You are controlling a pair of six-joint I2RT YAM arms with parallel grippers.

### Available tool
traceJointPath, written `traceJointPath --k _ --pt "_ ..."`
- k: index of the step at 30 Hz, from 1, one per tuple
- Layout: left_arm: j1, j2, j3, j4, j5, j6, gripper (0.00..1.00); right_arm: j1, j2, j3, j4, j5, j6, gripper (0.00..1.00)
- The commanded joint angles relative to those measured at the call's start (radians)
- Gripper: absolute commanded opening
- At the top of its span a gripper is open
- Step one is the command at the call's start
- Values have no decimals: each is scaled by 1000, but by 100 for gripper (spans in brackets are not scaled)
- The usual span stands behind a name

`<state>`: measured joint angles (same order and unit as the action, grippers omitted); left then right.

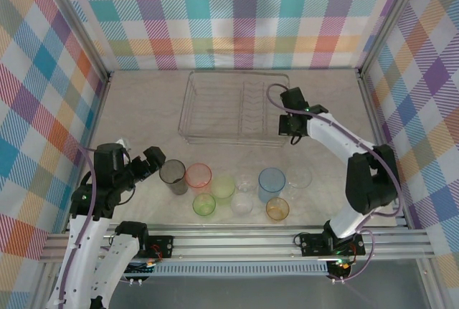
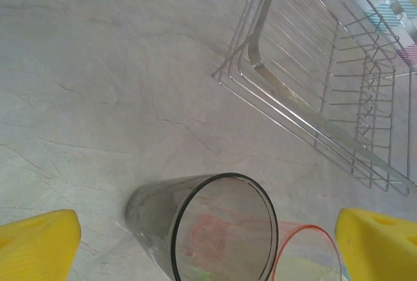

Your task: Load the cups into the dish rack

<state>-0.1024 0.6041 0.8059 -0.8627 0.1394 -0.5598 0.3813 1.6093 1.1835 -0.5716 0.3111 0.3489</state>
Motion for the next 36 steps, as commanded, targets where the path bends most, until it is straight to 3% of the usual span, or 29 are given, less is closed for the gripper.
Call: traceJointPath --k 1,10,22,25,27,28,31,36 --pt "-4 -21 33 -21 37 26 100 -15 -82 -65 27 -58 -78 0" --pt "-4 -37 45 -67 37 37 100 -45 -206 -191 17 -110 -126 0" --pt "-4 -43 50 -70 40 20 100 -53 -294 -291 -13 -110 -73 0" --pt "-4 -40 50 -73 38 24 100 -53 -319 -301 -29 -115 -52 18" --pt "-5 -38 51 -80 29 22 100 -53 -335 -291 -55 -108 -50 48" --pt "-4 -37 51 -88 18 16 100 -53 -344 -281 -75 -101 -50 58" --pt "-5 -36 45 -125 -57 -24 100 -53 -376 -234 -143 -77 -54 69" --pt "-5 -29 25 -155 -146 -100 100 -53 -450 -133 -257 -76 -66 72"
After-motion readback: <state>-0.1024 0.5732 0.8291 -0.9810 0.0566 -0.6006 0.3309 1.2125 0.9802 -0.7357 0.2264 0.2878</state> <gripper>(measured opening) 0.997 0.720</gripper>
